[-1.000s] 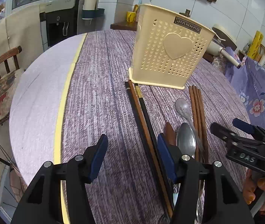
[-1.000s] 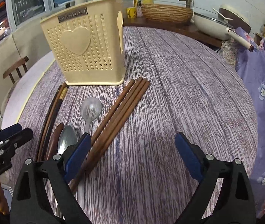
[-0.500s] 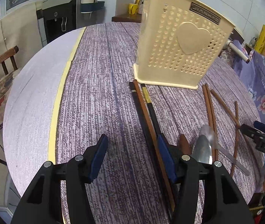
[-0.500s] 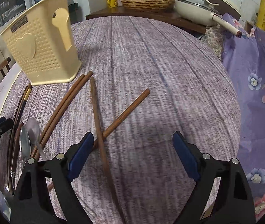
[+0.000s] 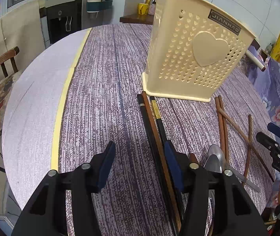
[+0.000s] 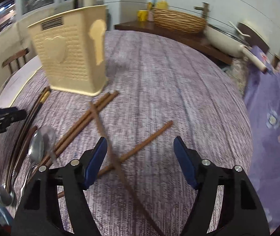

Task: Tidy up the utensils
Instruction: 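Move the left tool toward the black chopstick while the right tool approaches a brown chopstick, then close the left tool on the black chopstick while the right tool grasps a brown chopstick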

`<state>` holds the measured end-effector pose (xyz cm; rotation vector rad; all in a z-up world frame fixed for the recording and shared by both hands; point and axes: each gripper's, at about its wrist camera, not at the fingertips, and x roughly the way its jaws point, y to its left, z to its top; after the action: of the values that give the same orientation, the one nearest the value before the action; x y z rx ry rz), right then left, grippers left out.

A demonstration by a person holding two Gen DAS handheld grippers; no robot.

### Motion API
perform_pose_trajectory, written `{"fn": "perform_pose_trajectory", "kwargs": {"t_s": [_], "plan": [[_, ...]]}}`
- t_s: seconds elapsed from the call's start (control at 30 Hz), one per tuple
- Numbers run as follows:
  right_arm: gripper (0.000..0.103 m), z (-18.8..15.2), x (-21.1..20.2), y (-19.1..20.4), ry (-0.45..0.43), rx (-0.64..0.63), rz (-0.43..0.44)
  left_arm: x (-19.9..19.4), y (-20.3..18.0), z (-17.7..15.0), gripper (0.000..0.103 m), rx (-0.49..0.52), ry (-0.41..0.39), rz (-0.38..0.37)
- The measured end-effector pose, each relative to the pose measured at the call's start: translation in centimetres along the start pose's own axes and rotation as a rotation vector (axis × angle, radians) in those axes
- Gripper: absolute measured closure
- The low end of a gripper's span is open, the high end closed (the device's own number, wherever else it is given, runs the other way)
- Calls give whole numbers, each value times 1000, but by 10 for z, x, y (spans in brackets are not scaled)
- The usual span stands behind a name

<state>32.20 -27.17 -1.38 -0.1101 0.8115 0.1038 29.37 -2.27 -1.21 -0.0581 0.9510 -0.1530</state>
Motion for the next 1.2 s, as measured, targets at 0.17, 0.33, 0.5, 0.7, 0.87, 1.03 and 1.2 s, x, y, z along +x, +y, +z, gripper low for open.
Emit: {"fn": "perform_pose_trajectory", "kwargs": {"t_s": [0.17,0.33,0.5,0.7,0.87,1.03,1.2], "plan": [[35,-1,-1,6,-5,-6,6,8,-7,4,61,50,7,38],[35,-2,0,1,-5,-17,-5,6,3,5,61,77,7,98],[37,7,11,0,27,-50,72,6,34,14,61,-4,27,81],[44,20,24,18,52,-135,166,5,42,21,61,-27,36,55],[57,22,37,28,103,-197,167,9,47,22,60,-26,46,96],[59,20,45,26,125,-168,160,13,48,25,59,-41,52,79],[59,23,48,20,125,-114,146,23,46,41,58,-27,38,118]]}}
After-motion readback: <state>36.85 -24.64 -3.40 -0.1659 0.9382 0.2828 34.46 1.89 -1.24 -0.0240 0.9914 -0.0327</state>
